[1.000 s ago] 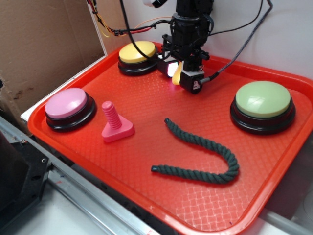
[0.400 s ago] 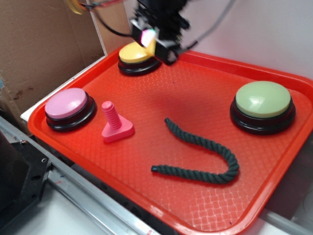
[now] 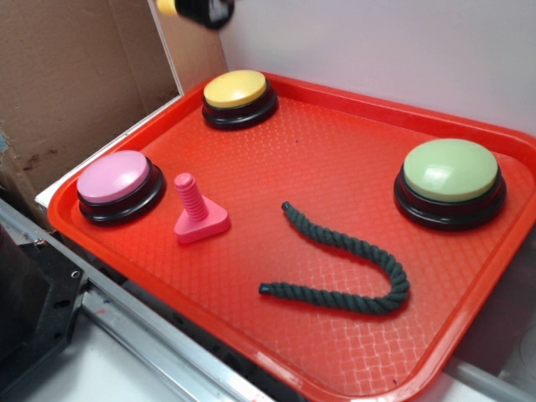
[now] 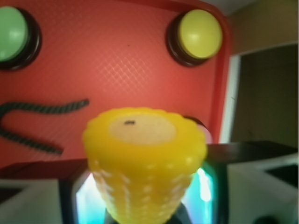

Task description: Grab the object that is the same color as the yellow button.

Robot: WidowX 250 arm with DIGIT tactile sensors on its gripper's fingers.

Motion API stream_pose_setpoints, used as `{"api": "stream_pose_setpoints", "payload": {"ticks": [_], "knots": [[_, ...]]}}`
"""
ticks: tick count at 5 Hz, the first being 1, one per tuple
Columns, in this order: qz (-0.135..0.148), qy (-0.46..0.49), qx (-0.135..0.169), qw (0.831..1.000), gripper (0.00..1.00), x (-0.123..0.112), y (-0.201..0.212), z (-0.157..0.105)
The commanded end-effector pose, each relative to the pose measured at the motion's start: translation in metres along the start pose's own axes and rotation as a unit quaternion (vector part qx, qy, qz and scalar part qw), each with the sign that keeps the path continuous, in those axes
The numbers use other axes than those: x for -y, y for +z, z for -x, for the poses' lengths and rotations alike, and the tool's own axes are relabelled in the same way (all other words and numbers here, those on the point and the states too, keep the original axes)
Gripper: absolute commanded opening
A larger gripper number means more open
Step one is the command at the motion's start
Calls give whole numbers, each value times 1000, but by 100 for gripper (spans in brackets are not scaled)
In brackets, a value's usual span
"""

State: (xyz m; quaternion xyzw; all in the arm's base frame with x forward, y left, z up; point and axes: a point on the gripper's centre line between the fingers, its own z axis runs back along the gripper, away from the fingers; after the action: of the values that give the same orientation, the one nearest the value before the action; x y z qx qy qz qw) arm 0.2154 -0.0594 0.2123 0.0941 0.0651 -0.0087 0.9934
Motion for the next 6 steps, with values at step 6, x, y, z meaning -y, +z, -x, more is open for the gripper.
{"api": "stream_pose_setpoints", "payload": {"ticks": [6], "knots": [[16,21,46,999,27,-45,68,6]]}}
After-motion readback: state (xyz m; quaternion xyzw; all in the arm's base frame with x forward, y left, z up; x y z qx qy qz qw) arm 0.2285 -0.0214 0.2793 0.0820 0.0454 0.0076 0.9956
